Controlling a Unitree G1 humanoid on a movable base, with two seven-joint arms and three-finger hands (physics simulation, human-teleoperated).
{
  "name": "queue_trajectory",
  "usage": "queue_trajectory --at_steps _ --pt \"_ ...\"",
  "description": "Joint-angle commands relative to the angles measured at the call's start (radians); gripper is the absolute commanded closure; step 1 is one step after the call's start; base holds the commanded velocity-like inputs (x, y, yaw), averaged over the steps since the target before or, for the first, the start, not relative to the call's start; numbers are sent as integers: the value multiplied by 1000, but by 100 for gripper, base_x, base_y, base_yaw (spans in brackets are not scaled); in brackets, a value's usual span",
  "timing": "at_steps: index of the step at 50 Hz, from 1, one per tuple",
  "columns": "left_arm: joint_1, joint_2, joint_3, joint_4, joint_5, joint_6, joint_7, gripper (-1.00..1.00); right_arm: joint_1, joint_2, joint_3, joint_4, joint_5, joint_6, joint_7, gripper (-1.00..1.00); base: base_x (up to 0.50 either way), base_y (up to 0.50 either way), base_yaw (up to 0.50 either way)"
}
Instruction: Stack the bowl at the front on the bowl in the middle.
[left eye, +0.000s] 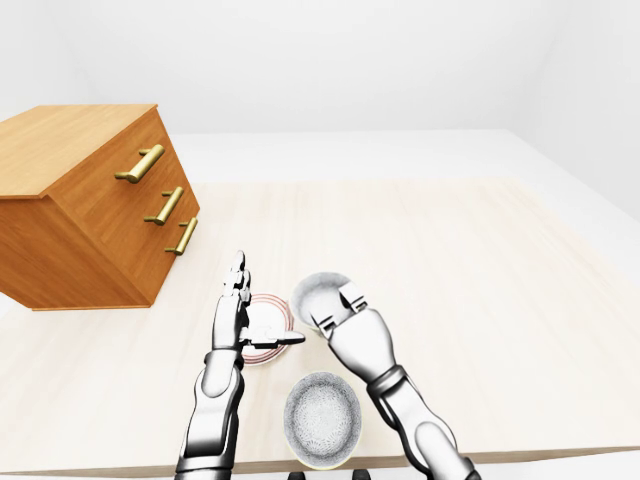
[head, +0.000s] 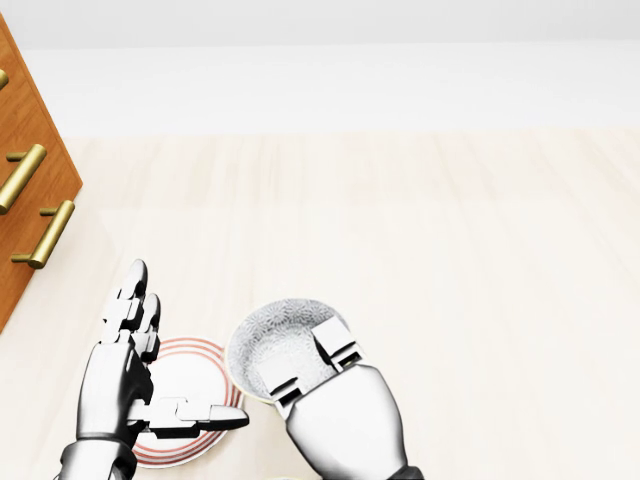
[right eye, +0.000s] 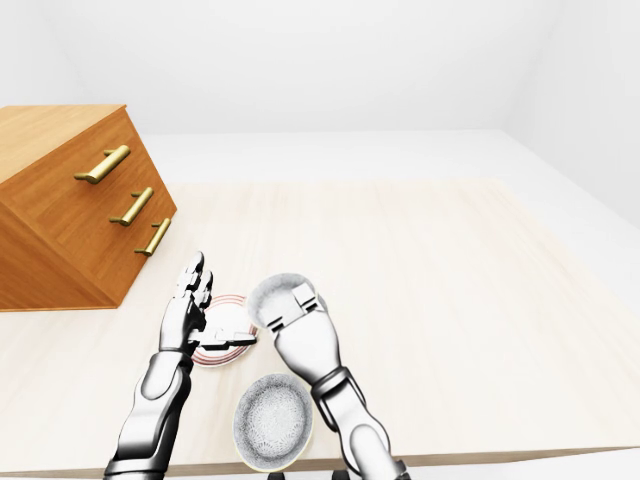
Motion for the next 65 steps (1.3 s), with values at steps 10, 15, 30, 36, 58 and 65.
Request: queue_trajectory --at_steps 10,15,30,36,58,65 --pt "0 -1 -1 2 1 -3 1 -100 -12 1 -24 -9 -19 0 -24 100 0 0 0" --pt "4 -1 -2 -13 1 6 1 -100 -6 2 -15 -17 -24 0 -20 100 0 0 0" --pt "2 0 0 -6 0 2 0 -100 -15 1 -22 23 -18 0 -40 100 0 0 0" --pt "2 0 0 -3 0 -1 0 -100 -25 3 -29 52 -16 0 -55 100 0 0 0" --pt "2 0 0 -10 -1 5 -1 -100 -39 6 -35 106 -18 0 -78 100 0 0 0" --pt "4 0 0 -17 -1 9 -1 -100 -39 6 -34 106 -21 0 -77 100 0 0 0"
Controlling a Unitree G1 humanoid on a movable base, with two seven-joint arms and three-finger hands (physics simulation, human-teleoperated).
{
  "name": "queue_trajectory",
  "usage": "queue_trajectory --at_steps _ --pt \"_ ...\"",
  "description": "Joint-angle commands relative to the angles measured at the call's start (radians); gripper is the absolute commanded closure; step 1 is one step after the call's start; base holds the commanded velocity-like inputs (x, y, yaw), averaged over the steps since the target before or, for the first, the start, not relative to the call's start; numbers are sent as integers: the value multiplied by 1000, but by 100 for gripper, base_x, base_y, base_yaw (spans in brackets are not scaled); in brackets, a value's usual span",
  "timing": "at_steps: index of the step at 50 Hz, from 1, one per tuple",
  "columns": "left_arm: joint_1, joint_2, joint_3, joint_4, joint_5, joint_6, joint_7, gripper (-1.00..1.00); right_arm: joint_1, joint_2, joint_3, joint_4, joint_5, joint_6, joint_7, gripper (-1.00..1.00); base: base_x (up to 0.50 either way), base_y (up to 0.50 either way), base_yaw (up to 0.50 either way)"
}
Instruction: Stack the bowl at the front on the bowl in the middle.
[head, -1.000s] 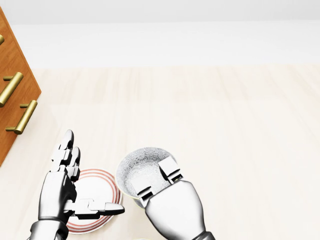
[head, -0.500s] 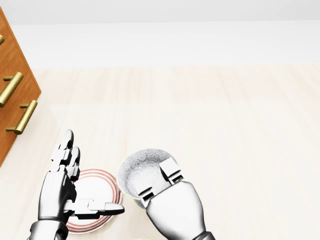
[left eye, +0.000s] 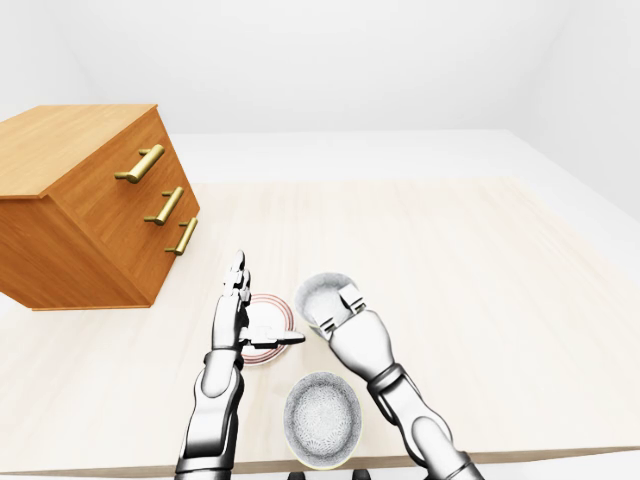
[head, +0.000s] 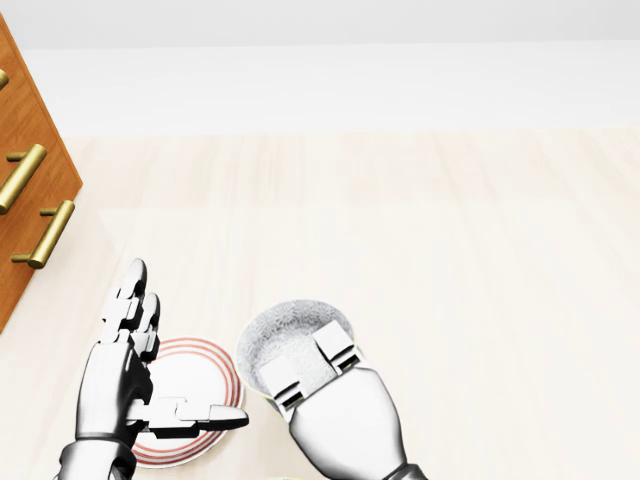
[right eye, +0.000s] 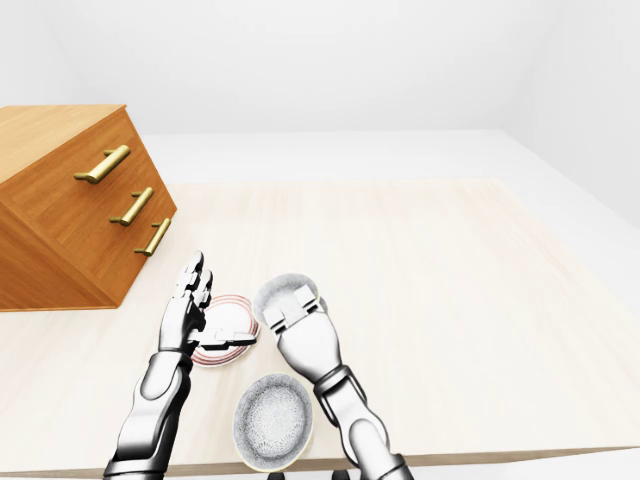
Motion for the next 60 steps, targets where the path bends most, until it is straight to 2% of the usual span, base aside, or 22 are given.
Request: queue_trajectory --at_steps 1,4,5,6,18,22,24,29,30,32,38,45,49,60 --pt "1 0 -1 -5 0 3 0 -100 -3 1 -7 -3 62 0 -18 100 0 0 0" --pt "-2 0 0 1 1 1 2 -100 4 0 -11 -30 67 0 -3 100 0 0 0" --pt "-2 0 0 1 1 1 3 -100 7 -1 -13 -41 69 0 4 83 0 0 0" --pt "-2 0 0 2 2 -1 3 -100 10 -5 -18 -59 73 0 16 -100 0 0 0" --pt "-2 0 1 3 2 -1 4 -100 40 -20 -41 -223 85 0 80 -100 0 0 0" --pt "-6 1 1 17 2 -12 3 -100 49 -22 -50 -278 87 0 111 -100 0 0 0" --pt "-5 0 1 7 2 -2 5 -100 62 -27 -57 -339 93 0 151 -100 0 0 0" --pt "-9 0 2 24 3 -15 7 -100 90 -36 -108 -535 130 0 268 -100 0 0 0" --pt "-8 0 1 10 4 -4 9 -100 93 -35 -122 -595 146 0 306 -100 0 0 0" --pt "-9 0 1 11 4 -3 11 -100 93 -29 -138 -643 160 0 341 -100 0 0 0" --pt "-9 1 3 17 3 -10 10 -100 96 -16 -132 -632 141 0 329 -100 0 0 0" --pt "-9 1 3 12 2 -3 10 -100 96 -13 -130 -647 146 0 339 -100 0 0 0" --pt "-10 2 4 23 2 -14 9 -100 97 -14 -134 -649 150 0 338 -100 0 0 0" --pt "-11 2 3 19 2 -9 9 -100 98 -11 -130 -667 151 0 354 -100 0 0 0"
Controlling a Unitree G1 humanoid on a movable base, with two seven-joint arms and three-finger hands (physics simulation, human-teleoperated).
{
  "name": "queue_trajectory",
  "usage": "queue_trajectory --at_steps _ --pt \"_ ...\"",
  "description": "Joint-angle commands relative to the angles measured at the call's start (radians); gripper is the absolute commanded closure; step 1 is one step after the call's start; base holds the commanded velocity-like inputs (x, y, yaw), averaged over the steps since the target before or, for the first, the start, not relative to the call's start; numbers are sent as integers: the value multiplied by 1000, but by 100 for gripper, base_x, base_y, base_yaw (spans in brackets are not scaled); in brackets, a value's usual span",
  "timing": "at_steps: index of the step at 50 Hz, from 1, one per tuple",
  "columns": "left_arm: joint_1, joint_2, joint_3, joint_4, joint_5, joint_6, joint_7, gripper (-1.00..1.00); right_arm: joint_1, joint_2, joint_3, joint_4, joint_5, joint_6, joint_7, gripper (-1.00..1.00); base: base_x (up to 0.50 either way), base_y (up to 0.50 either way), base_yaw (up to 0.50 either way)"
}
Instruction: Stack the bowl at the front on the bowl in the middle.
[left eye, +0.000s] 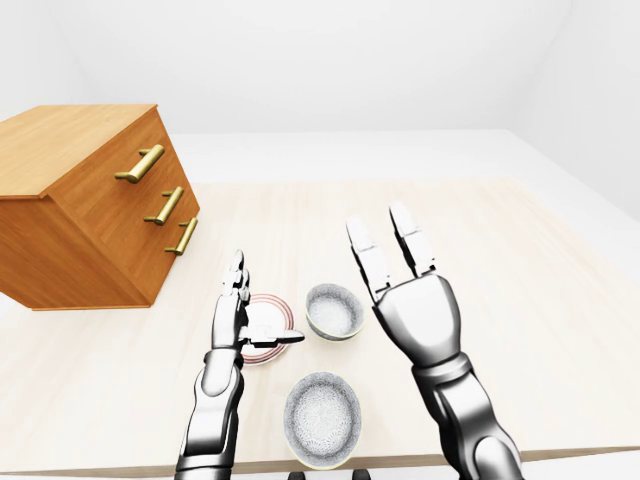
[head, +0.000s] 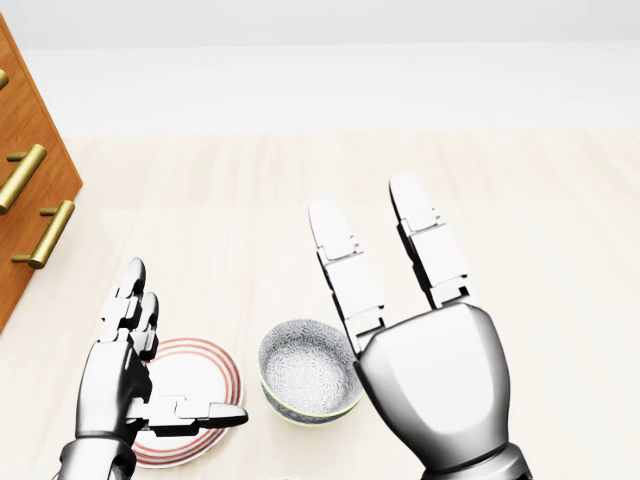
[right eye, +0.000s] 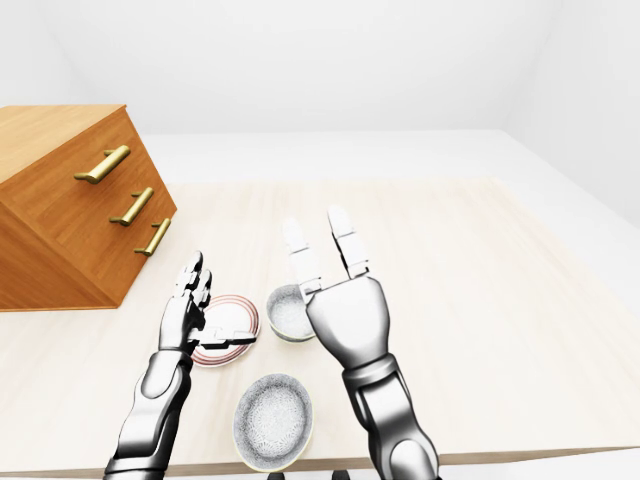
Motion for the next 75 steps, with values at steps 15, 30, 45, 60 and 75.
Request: queue_trajectory --at_steps 15,30,45,60,75 --pt "5 -1 -1 -13 2 5 -1 -100 10 7 -3 -100 13 0 72 -100 0 0 0" --pt "2 0 1 4 1 -9 -2 -100 4 33 0 -242 34 0 189 -100 0 0 0" --pt "2 0 1 4 2 -10 -2 -100 4 38 -3 -274 41 0 217 -100 0 0 0" --pt "-1 0 0 -2 4 -1 2 -100 -14 54 -11 -341 57 0 285 -100 0 0 0" --pt "33 1 -3 -130 15 18 1 -100 -33 75 -25 -424 78 0 357 -100 0 0 0"
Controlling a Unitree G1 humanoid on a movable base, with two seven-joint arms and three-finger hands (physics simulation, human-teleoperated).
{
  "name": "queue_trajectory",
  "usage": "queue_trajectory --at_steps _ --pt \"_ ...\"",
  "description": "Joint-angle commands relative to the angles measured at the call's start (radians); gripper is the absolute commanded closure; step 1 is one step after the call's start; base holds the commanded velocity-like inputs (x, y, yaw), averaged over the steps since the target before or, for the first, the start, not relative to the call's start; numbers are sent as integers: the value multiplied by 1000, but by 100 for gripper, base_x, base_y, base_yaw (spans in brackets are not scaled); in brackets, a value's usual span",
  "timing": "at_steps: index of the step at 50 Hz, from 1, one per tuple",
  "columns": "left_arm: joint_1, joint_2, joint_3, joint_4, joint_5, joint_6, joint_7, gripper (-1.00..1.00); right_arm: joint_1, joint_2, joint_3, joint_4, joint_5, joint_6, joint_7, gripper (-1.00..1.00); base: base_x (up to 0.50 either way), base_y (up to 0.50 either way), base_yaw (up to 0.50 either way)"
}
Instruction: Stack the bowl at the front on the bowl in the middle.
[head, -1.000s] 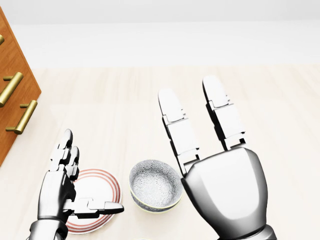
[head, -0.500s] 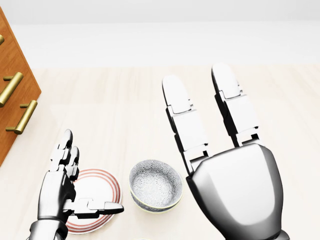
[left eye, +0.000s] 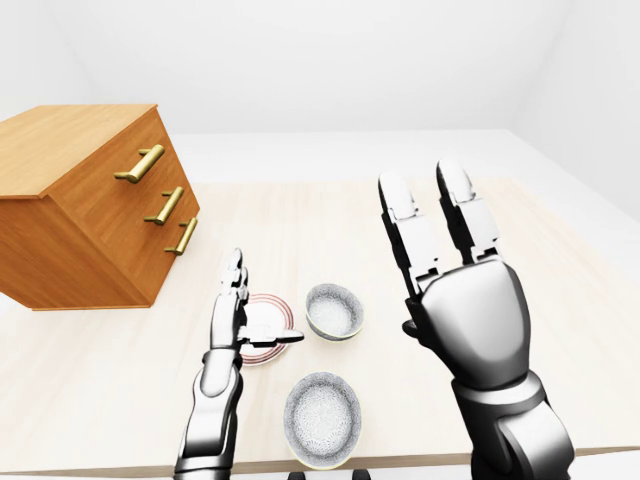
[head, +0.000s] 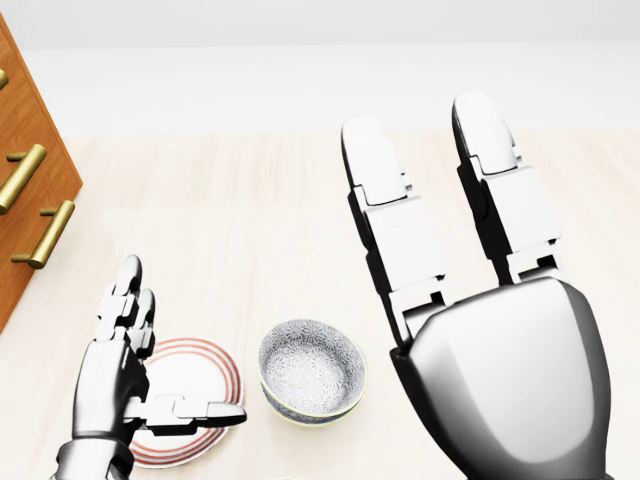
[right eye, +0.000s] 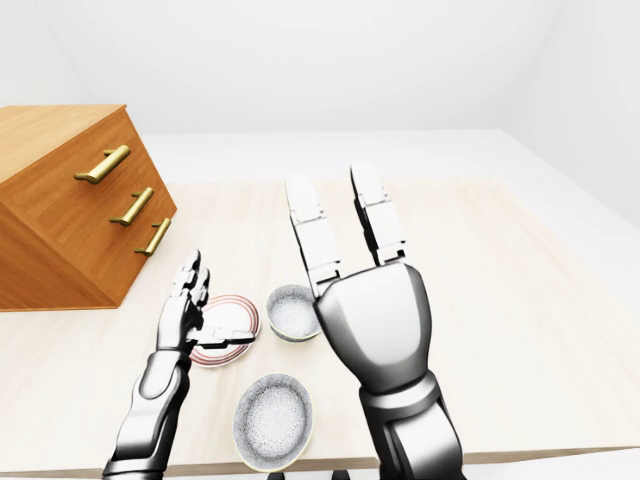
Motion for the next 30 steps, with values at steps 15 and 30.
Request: queue_trajectory --at_steps 15,30 --pt "70 -10 26 -855 -72 123 -25 -100 -53 35 -38 -119 46 0 131 -100 0 0 0" --pt "66 -13 27 -963 -88 123 -22 -100 -169 171 -149 -122 92 0 234 -100 0 0 0"
